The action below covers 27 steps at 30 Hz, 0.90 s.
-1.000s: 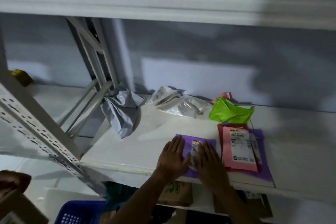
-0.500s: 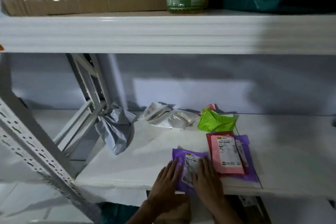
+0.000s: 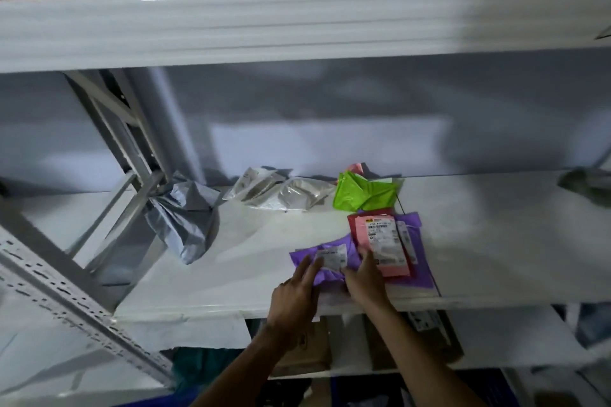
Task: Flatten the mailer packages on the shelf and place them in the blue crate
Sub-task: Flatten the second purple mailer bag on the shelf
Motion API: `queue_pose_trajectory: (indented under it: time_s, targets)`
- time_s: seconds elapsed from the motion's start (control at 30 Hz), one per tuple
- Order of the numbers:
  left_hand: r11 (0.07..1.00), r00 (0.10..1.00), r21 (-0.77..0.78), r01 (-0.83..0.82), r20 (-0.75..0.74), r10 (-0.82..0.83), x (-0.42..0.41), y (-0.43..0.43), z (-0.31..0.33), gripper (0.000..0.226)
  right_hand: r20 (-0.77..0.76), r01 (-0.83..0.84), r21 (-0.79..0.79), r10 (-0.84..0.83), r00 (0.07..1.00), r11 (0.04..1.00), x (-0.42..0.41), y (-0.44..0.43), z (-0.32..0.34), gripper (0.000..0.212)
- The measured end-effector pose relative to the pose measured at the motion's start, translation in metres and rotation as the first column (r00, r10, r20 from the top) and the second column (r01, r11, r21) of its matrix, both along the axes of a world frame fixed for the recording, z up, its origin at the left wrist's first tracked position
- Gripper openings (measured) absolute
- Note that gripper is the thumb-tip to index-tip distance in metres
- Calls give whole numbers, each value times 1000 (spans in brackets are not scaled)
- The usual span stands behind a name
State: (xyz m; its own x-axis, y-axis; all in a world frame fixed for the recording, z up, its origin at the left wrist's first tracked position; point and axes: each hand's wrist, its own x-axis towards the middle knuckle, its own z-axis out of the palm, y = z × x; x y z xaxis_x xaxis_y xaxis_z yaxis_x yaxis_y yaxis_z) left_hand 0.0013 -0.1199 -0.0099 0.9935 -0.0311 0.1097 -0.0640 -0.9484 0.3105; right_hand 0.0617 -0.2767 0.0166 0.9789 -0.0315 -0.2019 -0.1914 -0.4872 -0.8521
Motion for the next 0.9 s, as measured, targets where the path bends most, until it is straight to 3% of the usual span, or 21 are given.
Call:
queue_pose_trajectory:
  time_s: [0.17, 0.3, 0.4, 0.53, 0.67, 0.8, 0.9]
  targets:
    - [998, 999, 39, -42, 34, 40, 12, -18, 4, 60, 110, -82, -90, 92, 990, 993, 4, -21, 14, 32]
    - [1000, 1000, -1, 12, 17, -12, 23, -30, 1, 65, 258, -61, -153, 99, 961, 986, 10, -36, 24, 36]
    - [997, 996, -31, 76, 51, -74, 32, -45, 8, 86, 352, 8, -225, 73, 933, 974, 20, -48, 32, 40]
    - [988, 983, -8, 152, 103, -150, 59, -72, 15, 105, 341, 113, -275, -13, 940, 955, 37, -72, 34, 43]
    - [956, 956, 34, 292, 25, -293, 81, -92, -7, 72, 277, 147, -392, -35, 960, 908, 45, -99, 23, 42]
    - [949, 949, -10, 314, -26, -314, 82, -95, -29, 74, 246, 7, -668, 212, 946, 744, 43, -118, -14, 64]
    - [946, 946, -29, 324, -18, -325, 80, -93, -27, 74, 140, -168, -687, 355, 924, 707, 40, -118, -44, 72]
